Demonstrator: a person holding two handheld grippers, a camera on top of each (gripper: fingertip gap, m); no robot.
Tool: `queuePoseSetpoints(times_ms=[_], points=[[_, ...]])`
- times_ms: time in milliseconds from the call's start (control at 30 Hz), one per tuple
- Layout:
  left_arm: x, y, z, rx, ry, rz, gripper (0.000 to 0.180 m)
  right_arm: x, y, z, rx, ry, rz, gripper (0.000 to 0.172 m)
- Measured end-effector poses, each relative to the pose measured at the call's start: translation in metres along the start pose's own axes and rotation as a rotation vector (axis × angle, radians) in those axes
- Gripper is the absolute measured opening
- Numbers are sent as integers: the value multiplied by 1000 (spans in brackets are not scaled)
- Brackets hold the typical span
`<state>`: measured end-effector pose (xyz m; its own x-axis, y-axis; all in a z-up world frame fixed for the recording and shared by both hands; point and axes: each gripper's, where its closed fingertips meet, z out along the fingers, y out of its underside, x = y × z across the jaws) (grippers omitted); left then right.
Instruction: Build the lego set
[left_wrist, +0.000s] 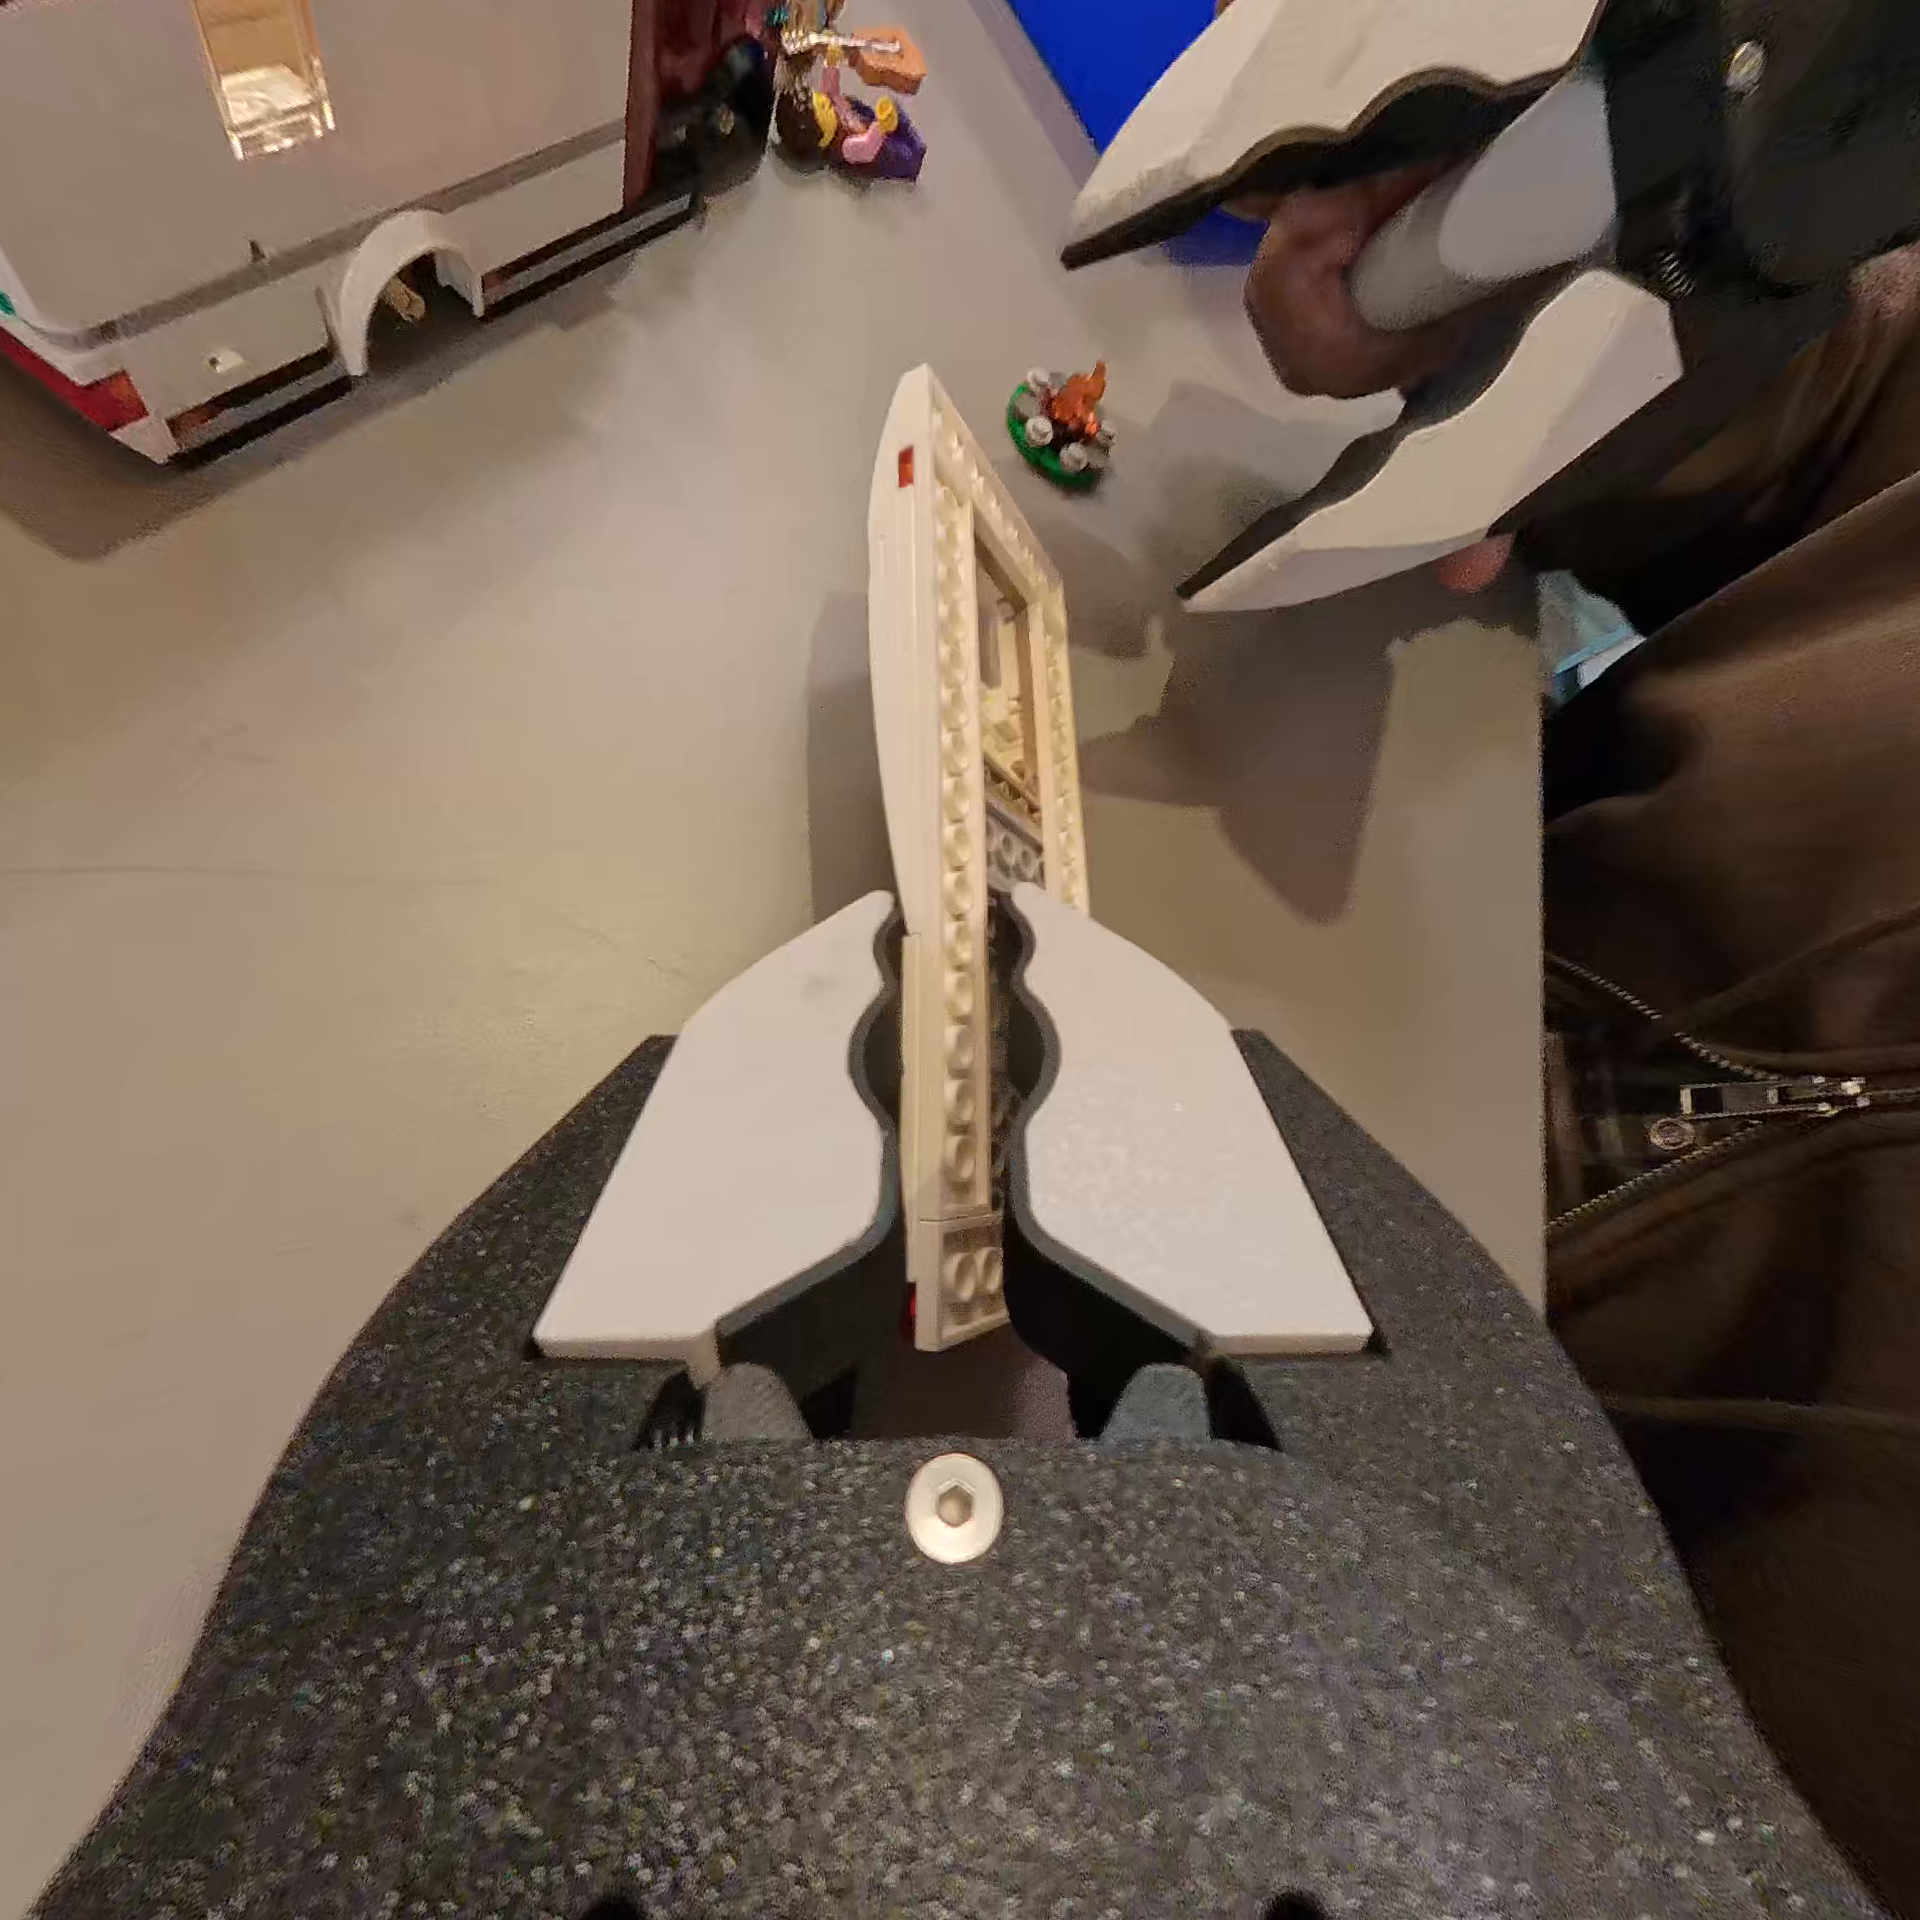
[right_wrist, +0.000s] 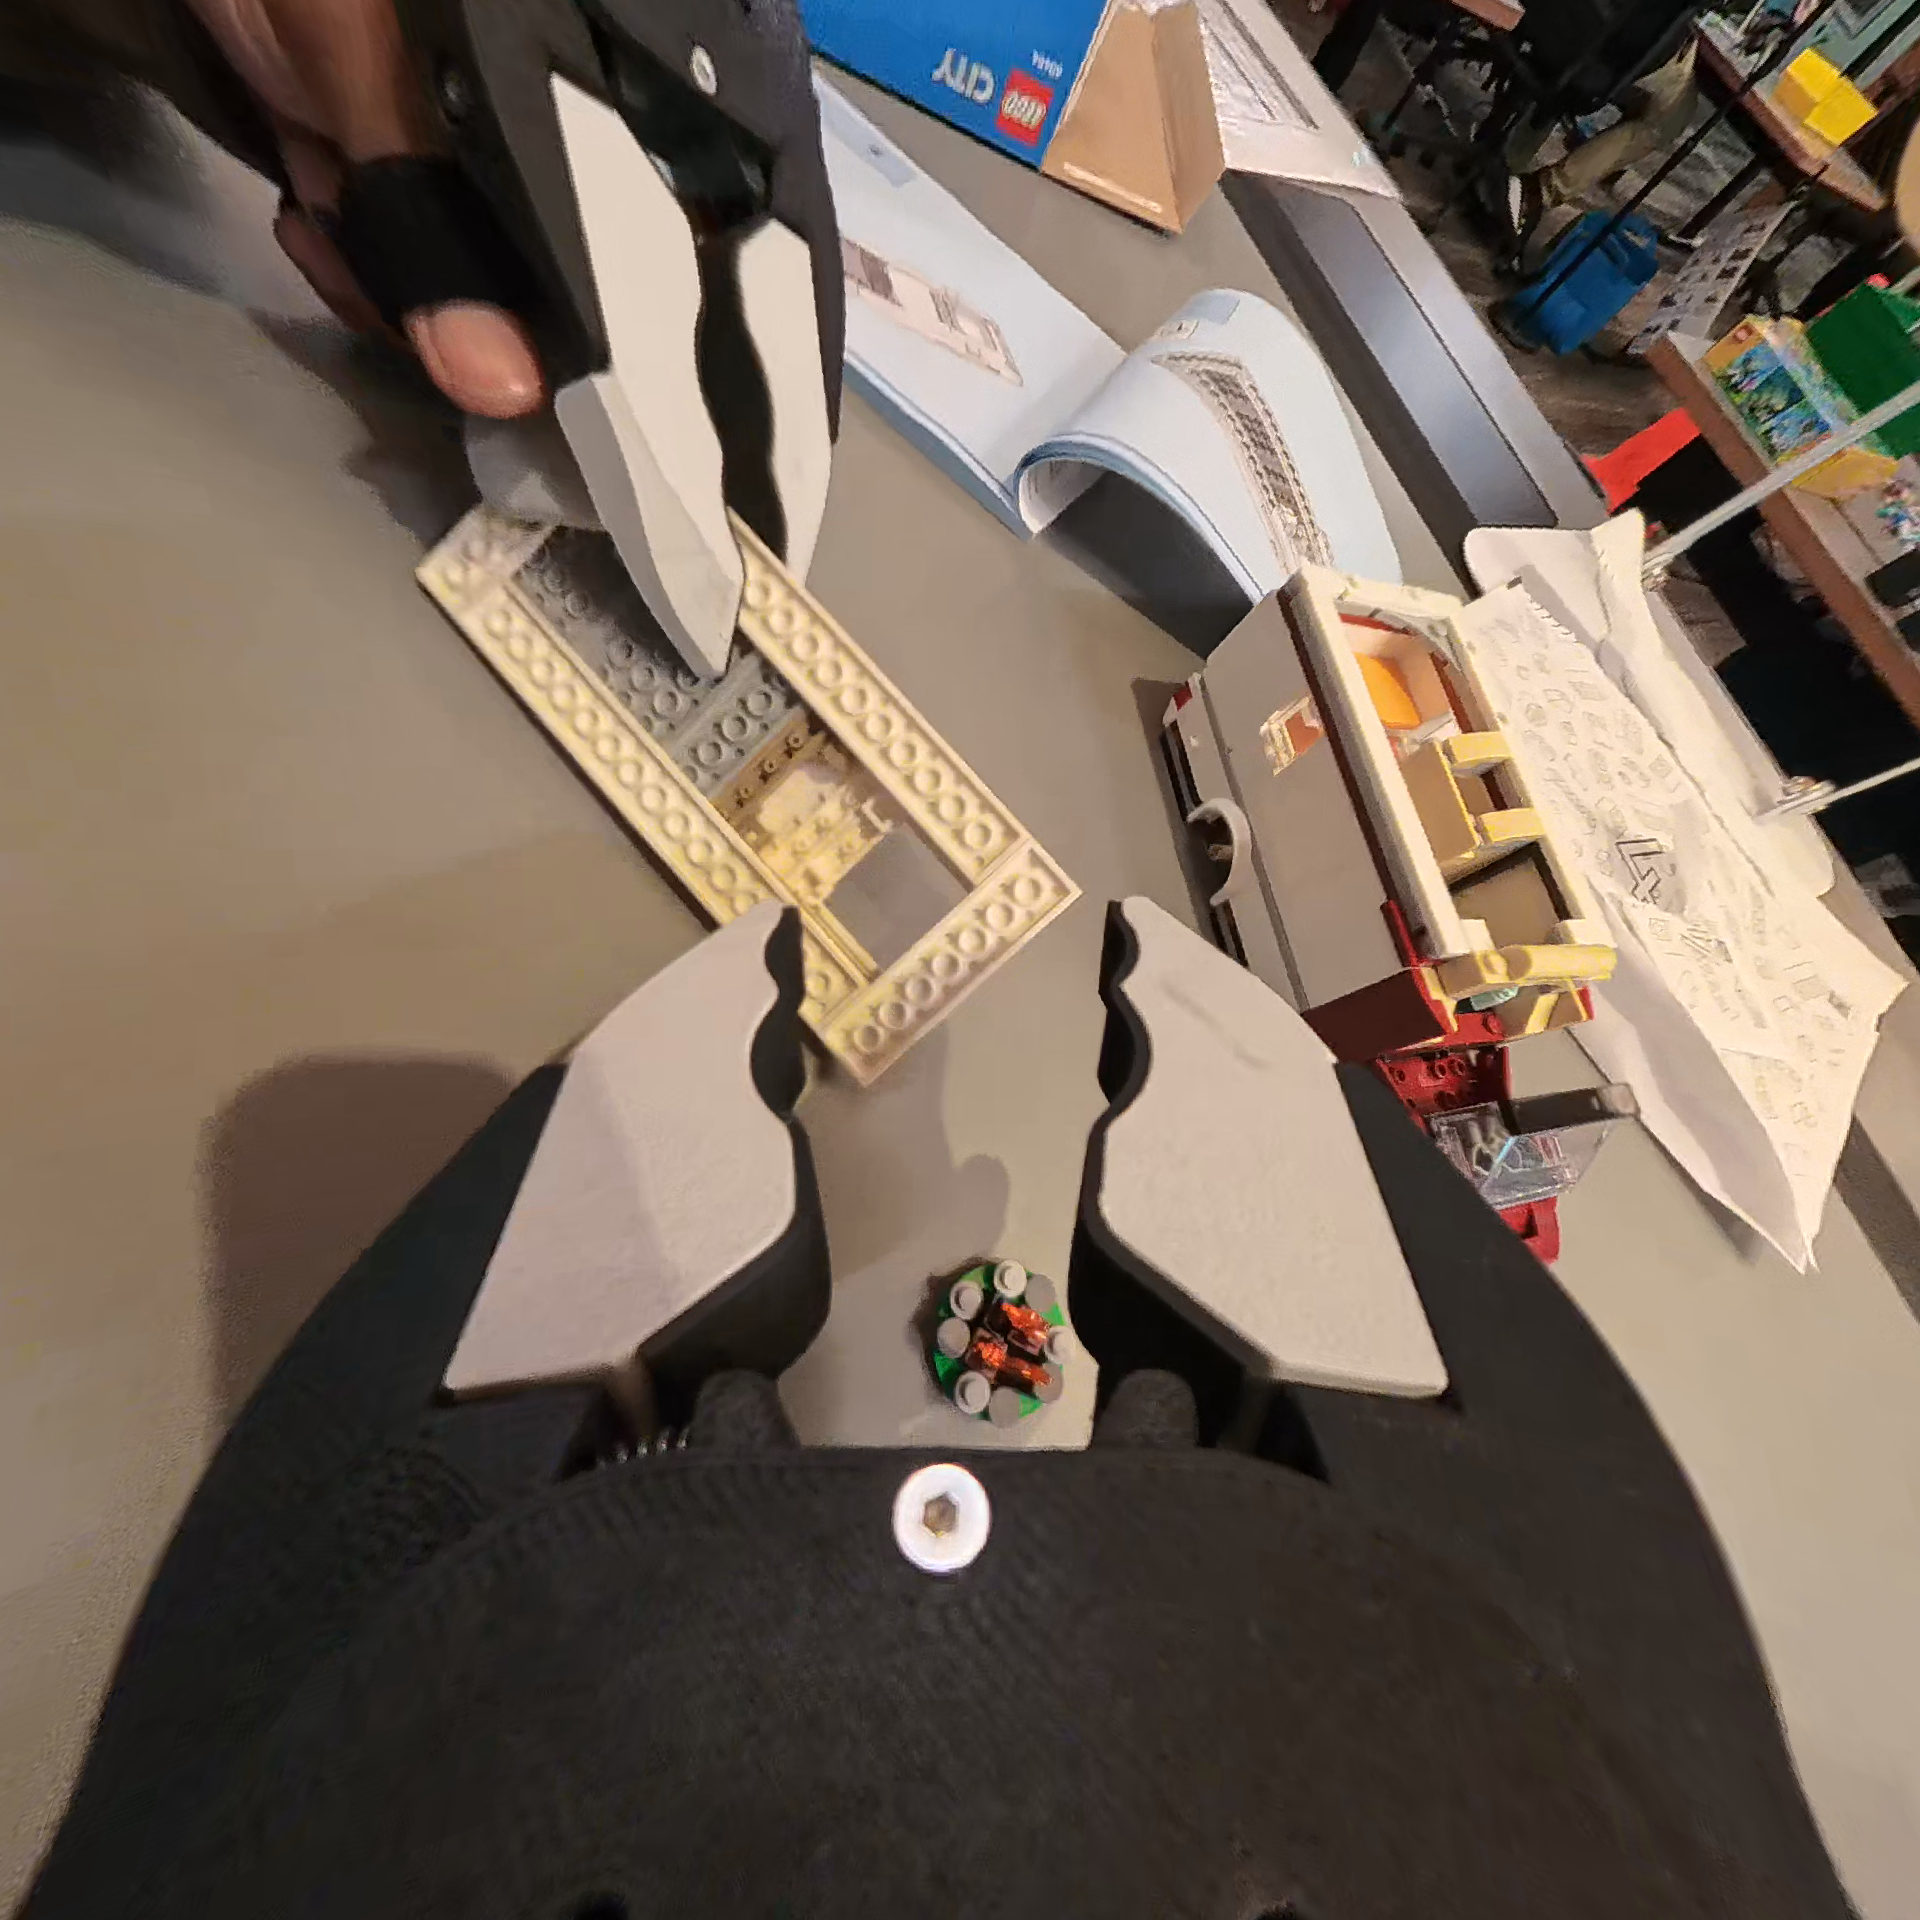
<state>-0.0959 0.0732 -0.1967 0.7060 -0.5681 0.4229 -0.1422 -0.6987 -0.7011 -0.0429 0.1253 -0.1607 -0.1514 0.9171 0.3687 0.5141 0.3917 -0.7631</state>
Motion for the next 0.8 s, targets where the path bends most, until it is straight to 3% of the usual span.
queuePoseSetpoints(times_ms=[67,267,400,533,800], points=[[-3,2,1,-17,-33,39,20,-1,3,2,-9,-5,15,53],[-11,-9,-5,26,-120,190,58,4,2,3,10,-90,216,59],[-16,-25,-14,138,-145,221,60,7,-4,7,10,-124,274,61],[-28,-31,-22,196,-165,145,58,0,-12,20,-5,-176,260,63],[-40,-19,-20,120,-274,128,53,-16,-25,45,-39,-257,255,71]])
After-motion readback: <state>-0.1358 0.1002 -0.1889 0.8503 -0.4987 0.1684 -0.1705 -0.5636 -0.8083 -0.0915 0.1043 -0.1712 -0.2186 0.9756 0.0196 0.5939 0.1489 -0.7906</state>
